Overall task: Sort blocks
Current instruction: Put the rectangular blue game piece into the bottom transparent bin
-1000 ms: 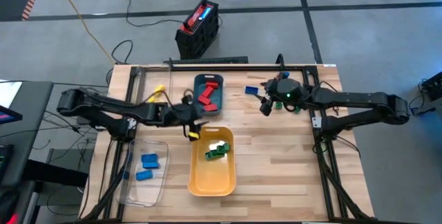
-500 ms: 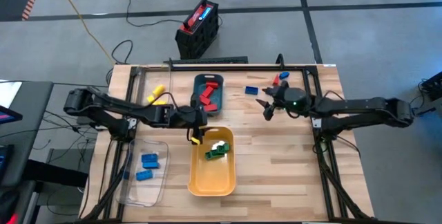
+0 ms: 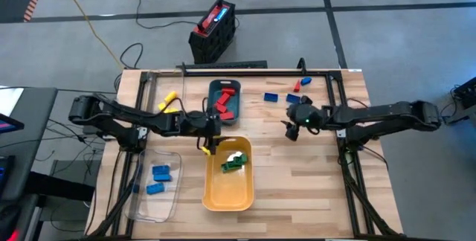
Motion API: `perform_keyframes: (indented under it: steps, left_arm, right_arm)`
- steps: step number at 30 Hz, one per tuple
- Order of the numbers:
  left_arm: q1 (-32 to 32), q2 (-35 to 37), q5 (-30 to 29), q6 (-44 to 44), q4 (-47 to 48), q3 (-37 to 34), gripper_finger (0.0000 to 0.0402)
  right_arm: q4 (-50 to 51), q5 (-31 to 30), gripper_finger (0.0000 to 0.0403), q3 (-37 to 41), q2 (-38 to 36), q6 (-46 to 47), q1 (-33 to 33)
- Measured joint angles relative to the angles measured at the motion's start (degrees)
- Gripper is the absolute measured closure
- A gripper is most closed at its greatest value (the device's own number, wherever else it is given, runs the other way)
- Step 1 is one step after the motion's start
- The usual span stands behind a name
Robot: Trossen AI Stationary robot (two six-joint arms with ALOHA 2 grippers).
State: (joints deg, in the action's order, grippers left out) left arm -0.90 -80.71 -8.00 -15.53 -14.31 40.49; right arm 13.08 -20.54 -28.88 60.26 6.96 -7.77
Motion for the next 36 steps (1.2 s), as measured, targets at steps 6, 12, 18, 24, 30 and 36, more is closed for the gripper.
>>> perform_keyframes:
  steps: [6, 12, 18, 24, 30, 36]
  left_arm:
    - [-0.6, 0.66, -0.43, -0.95, -1.3, 1.12, 0.0184]
    - [-0.6, 0.94, -0.42, -3.46, -1.2, 1.84, 0.0184]
    - [-0.6, 0.94, -0.4, -5.05, -1.24, 1.88, 0.0184]
    - [-0.62, 0.94, -0.4, -5.67, -0.32, 1.88, 0.0184]
    - [-0.78, 0.94, -0.4, -6.15, 0.79, 1.88, 0.0184]
    - [-1.6, 0.92, -0.4, -6.24, 0.92, 1.88, 0.0184]
  right_arm:
    - [-0.15, 0.09, 0.0127, -4.24, 7.79, -8.97, -7.61]
    - [-0.01, 7.96, 0.0127, -13.62, 19.15, -19.78, -17.74]
    - [0.15, 15.51, 0.0127, -21.1, 31.01, -26.46, -26.07]
    - [1.06, 17.71, 0.0127, -26.42, 38.72, -30.19, -26.83]
    - [2.83, 20.35, 0.0127, -28.63, 42.86, -30.66, -27.36]
    - [2.97, 20.85, 0.0127, -28.68, 43.94, -29.86, -28.44]
